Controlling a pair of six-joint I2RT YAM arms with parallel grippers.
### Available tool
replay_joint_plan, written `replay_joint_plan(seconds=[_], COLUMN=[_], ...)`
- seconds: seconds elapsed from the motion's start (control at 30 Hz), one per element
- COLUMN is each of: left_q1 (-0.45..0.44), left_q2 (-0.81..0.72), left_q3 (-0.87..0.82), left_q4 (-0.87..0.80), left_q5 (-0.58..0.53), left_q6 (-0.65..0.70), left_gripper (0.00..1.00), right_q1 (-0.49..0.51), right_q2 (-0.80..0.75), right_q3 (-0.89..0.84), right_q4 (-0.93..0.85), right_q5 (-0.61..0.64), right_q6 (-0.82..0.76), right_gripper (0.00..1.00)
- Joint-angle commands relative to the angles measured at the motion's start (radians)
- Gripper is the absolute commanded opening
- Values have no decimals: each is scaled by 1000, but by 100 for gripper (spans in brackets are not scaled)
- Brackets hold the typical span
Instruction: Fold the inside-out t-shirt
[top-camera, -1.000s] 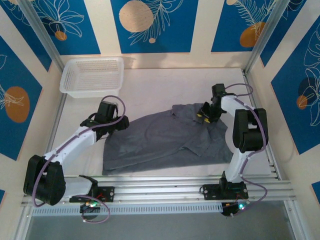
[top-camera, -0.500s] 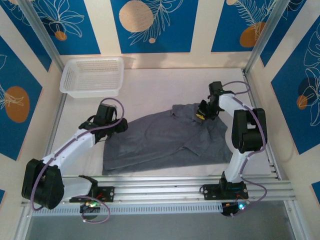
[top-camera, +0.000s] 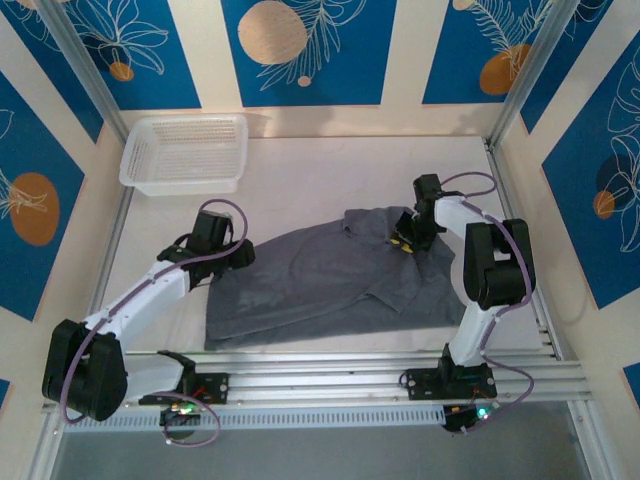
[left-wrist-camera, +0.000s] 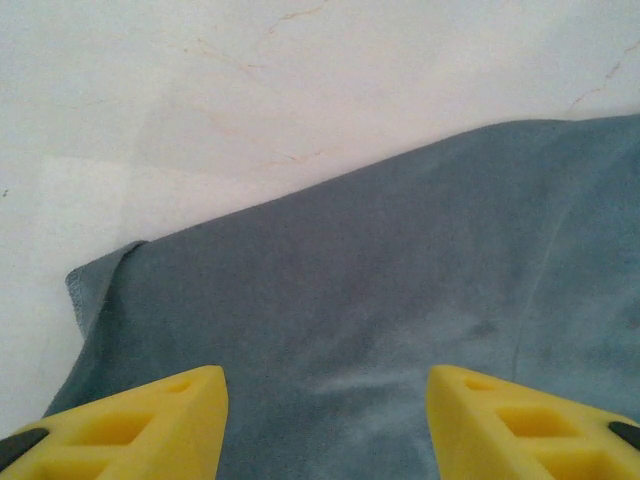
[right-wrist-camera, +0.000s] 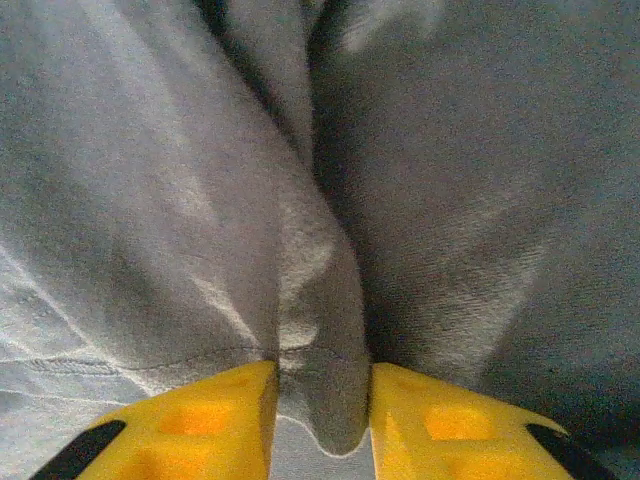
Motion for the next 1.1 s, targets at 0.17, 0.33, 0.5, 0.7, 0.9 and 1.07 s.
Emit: replay_joint_plan(seconds=[0.17,0.33,0.5,0.7,0.9,1.07], left_q1=[8,8,8,9,10,10], left_q2=[-6,-3,-27,-68,-28,-2], left_q3=[-8,9,2,-43,-30,-9], left_q4=[-9,-9,-31,-33,-25,-35], left_q5=[8,19,11,1,20,-6], left_q6=[-15,-12,-12,-18,9,34], left_gripper=[55,55,55,55,56,59], right_q1=[13,-14,-71,-81,-5,27], right_q2=[-23,126,446,461,363,444], right_q3=[122,447,963,1083,856,880], right_q4=[-16,-8,-241,-402,-345,-378], right_q5=[-82,-124,-98,-32,232,311], right_q6=[40,164,157,-117,-553,-634], right_gripper=[0,0,40,44,61,65])
